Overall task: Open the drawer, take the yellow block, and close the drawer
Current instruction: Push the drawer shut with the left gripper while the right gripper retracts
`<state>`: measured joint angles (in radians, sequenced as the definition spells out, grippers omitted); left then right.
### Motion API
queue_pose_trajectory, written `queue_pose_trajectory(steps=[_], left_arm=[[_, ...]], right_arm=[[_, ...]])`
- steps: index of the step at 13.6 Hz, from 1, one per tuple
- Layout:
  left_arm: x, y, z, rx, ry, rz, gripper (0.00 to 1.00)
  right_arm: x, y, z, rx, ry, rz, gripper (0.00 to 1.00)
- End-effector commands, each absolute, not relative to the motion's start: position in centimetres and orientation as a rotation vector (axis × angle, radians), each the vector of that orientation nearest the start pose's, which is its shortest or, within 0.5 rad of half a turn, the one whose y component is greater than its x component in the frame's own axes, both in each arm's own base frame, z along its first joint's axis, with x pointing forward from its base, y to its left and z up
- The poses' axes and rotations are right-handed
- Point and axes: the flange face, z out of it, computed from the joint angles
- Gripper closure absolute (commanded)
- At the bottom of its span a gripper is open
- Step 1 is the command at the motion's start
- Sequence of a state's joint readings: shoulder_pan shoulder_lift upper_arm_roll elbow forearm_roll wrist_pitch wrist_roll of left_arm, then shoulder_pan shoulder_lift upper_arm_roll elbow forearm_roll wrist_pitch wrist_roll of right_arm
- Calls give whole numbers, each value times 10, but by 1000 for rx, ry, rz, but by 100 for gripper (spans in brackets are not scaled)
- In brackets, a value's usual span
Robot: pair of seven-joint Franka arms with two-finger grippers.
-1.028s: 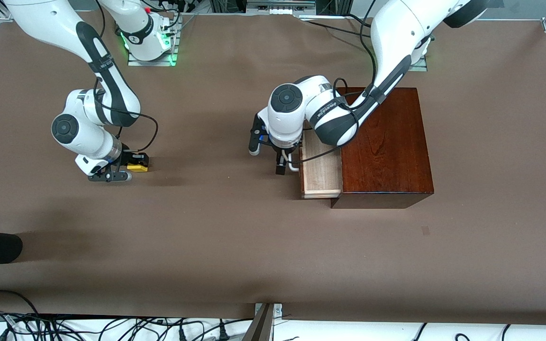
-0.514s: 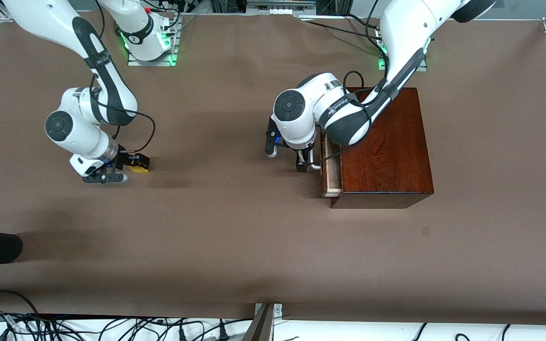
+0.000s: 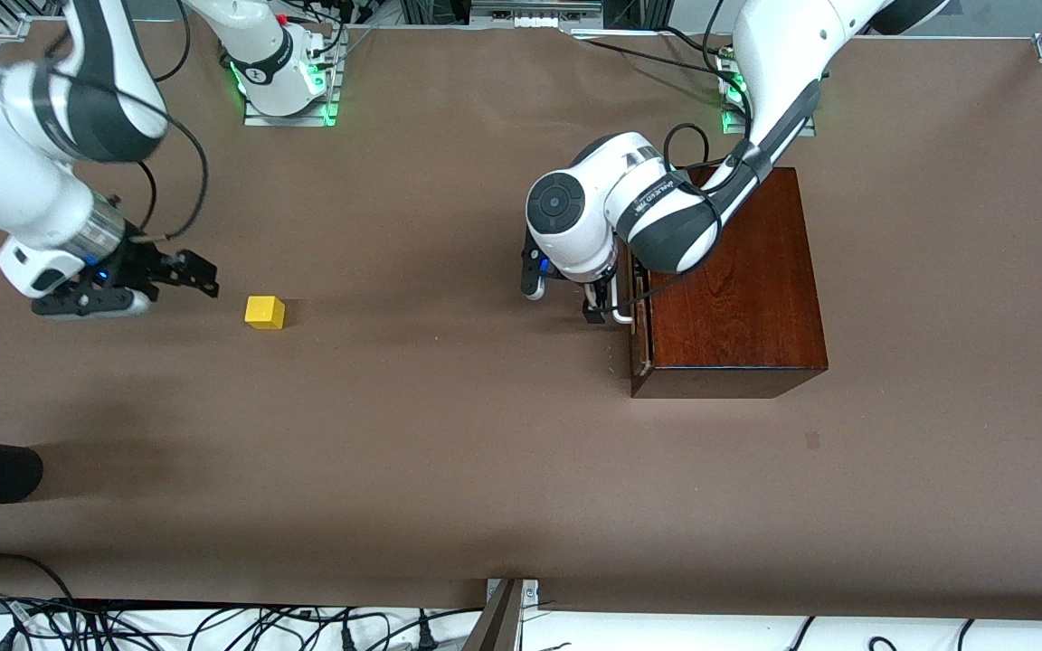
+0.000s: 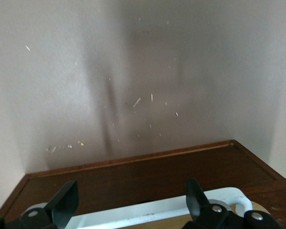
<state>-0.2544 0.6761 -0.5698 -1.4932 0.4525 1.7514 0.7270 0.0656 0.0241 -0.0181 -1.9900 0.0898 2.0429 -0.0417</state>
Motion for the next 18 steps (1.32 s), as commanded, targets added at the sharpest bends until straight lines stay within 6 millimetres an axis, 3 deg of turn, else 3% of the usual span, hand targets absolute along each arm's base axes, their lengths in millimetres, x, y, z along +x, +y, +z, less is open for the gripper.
queue_pose_trajectory(steps=[1,4,7,10,13,15,16,18], left_arm=[[533,-402,307,-2043,2185,501,0],[535,-400,308,-2055,2182,500,0],[538,-403,317,-2119,2153,471,0],[536,-414,357,-2459,1937,397,0],[548,-410,433,-2807,1545,258,0],[556,-391,476,-2877,1352,236,0],[563,-378,486,-2888,1311,250,0],[587,-322,500,-2932,1184,287,0]], right_arm=[[559,31,512,-3066,-109,61,0],[544,30,567,-3067,-123,35,0],[523,27,594,-3096,-132,19,0],[524,27,597,-3140,-142,7,0],[530,28,598,-3139,-154,5,0],[531,28,599,-3139,-154,-2,0],[532,26,597,-3139,-147,10,0],[536,25,594,-3136,-142,-2,0]])
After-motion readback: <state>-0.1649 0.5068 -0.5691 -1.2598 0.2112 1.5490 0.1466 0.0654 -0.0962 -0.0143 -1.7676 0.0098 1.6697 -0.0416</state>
